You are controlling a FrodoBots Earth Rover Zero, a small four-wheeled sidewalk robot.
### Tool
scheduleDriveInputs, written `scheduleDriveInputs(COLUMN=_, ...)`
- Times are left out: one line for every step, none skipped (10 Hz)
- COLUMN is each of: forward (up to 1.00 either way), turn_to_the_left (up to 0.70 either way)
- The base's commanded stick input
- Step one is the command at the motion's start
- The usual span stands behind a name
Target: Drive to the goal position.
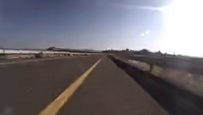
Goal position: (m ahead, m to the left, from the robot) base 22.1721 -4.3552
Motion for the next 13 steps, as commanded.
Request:
scheduleDriveInputs(forward=0.70, turn_to_the_left=0.00)
scheduleDriveInputs(forward=0.70, turn_to_the_left=0.00)
scheduleDriveInputs(forward=0.70, turn_to_the_left=0.00)
scheduleDriveInputs(forward=0.70, turn_to_the_left=0.00)
scheduleDriveInputs(forward=0.70, turn_to_the_left=0.00)
scheduleDriveInputs(forward=0.70, turn_to_the_left=0.00)
scheduleDriveInputs(forward=0.70, turn_to_the_left=0.00)
scheduleDriveInputs(forward=0.70, turn_to_the_left=0.00)
scheduleDriveInputs(forward=0.70, turn_to_the_left=0.00)
scheduleDriveInputs(forward=0.70, turn_to_the_left=0.00)
scheduleDriveInputs(forward=0.70, turn_to_the_left=0.00)
scheduleDriveInputs(forward=0.70, turn_to_the_left=0.00)
scheduleDriveInputs(forward=0.70, turn_to_the_left=0.00)
